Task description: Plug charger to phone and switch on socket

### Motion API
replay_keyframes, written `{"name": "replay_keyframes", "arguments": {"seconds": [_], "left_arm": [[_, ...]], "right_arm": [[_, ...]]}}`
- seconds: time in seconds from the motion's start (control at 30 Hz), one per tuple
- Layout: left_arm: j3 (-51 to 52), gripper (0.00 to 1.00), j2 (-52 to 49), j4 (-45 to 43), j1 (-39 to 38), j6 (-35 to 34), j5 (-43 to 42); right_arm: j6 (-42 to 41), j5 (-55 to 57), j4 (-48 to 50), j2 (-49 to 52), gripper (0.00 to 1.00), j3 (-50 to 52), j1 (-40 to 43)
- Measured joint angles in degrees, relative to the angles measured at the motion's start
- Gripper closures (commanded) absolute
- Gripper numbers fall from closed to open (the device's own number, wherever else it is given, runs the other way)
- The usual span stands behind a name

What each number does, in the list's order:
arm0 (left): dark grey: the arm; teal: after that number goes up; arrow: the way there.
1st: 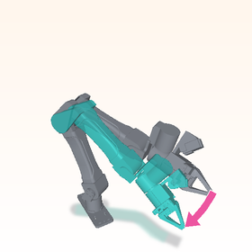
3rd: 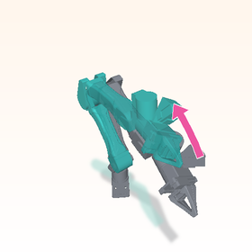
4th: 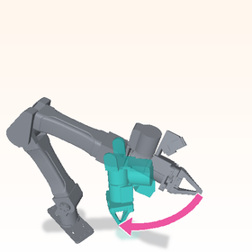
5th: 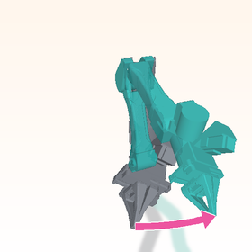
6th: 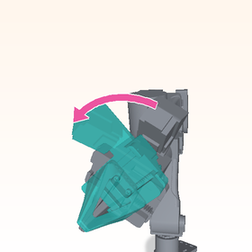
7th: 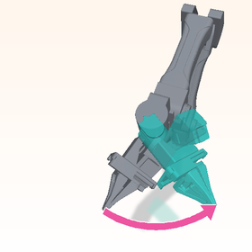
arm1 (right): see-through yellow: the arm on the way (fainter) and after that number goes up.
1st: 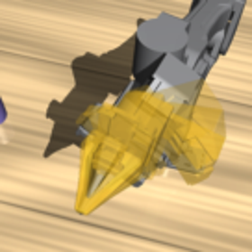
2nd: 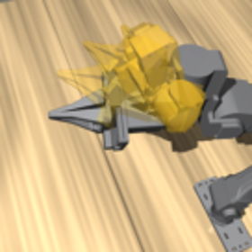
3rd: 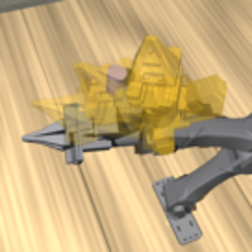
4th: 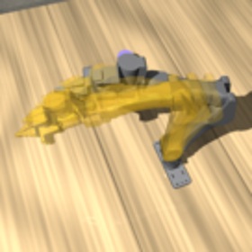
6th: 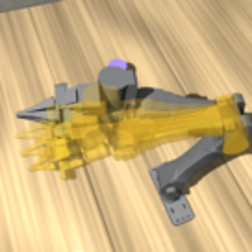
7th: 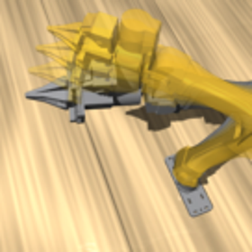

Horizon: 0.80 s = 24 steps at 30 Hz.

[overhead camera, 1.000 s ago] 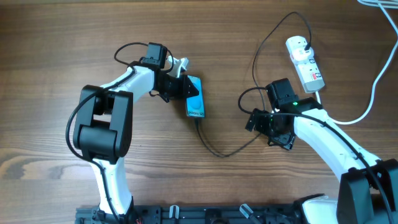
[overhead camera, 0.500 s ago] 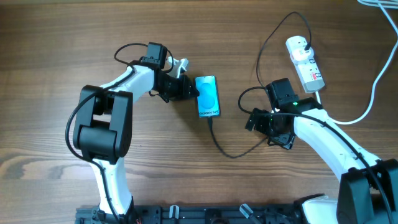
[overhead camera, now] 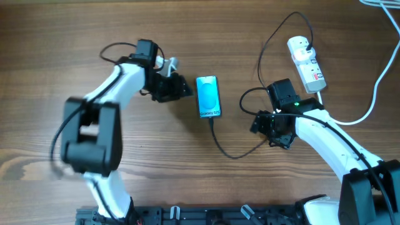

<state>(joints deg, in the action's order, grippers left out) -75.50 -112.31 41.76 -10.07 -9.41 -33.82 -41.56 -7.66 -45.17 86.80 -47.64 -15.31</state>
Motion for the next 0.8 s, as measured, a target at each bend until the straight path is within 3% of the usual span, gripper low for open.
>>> {"name": "replay_keyframes", "arguments": {"seconds": [0.03, 0.07, 0.17, 0.23, 0.4, 0.47, 0.8], "left_arm": [[0.0, 0.44, 4.9, 1.9, 0.1, -0.1, 2.7], [0.0, 0.44, 9.0, 3.4, 0.1, -0.1, 4.5], [-0.1, 0.37, 27.0, 8.1, -0.6, -0.2, 12.0], [-0.3, 0.24, 33.2, 10.3, -1.4, -0.2, 15.5], [-0.4, 0.17, 52.4, 20.0, -5.2, -1.3, 25.1], [-0.3, 0.0, 58.1, 23.7, -5.8, -2.8, 28.3], [-0.4, 0.0, 82.6, 35.5, -6.0, -8.2, 39.1]], "right_arm": [[0.1, 0.0, 0.0, 0.0, 0.93, 0.0, 0.0], [0.0, 0.1, 0.1, 0.0, 0.96, 0.0, 0.0], [0.3, 0.0, 0.2, 0.0, 0.96, 0.0, 0.0], [0.9, 0.0, -0.2, 0.0, 0.96, -0.4, 0.0], [2.2, 3.4, -3.8, -2.2, 0.96, -5.1, 2.9], [3.3, 4.9, -4.7, -4.0, 0.96, -6.8, 5.1], [10.5, 8.0, -0.8, -7.6, 0.96, -8.7, 20.9]]}}
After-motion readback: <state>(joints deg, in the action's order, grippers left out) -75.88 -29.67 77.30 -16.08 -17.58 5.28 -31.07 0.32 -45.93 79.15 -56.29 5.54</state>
